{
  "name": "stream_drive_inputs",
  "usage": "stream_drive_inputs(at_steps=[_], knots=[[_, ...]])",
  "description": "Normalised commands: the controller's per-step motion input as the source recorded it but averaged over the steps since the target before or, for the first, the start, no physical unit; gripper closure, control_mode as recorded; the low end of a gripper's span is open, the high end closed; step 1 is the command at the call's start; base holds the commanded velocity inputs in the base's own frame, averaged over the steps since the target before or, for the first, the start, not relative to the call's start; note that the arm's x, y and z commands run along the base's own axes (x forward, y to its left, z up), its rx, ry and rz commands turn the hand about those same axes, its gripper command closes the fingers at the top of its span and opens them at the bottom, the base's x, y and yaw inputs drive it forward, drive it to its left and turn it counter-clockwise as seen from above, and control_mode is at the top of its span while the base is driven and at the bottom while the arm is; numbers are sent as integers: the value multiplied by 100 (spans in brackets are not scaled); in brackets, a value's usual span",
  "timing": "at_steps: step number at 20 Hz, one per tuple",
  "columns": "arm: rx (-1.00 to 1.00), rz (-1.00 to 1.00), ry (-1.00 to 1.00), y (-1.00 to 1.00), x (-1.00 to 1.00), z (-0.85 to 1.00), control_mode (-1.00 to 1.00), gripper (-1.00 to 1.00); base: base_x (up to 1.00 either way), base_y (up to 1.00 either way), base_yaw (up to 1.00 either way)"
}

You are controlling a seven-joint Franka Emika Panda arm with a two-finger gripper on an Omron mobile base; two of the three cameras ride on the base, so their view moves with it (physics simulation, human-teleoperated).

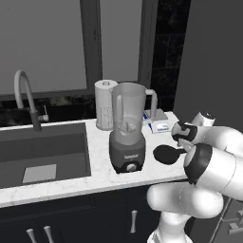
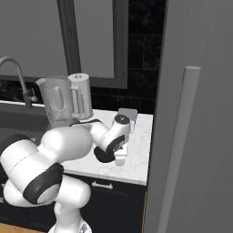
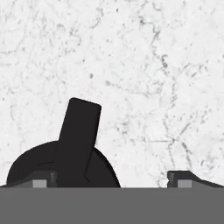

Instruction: Close the lid blender by securely placing the lid on top.

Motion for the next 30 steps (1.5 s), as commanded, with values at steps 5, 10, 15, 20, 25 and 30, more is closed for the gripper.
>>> stream_drive_inputs(at_steps=[5, 10, 15, 20, 25, 30], knots=[[3, 0, 1, -8, 25, -25, -100, -100, 0, 0, 0], [0, 0, 1, 0, 27, -22, -100, -100, 0, 0, 0], [0, 0, 1, 0, 26, -20, -100, -100, 0, 0, 0], [0, 0, 1, 0, 24, -21, -100, -100, 0, 0, 0], [0, 0, 0, 0, 10, -28, -100, -100, 0, 0, 0], [0, 0, 0, 4, 5, -34, -100, 100, 0, 0, 0]])
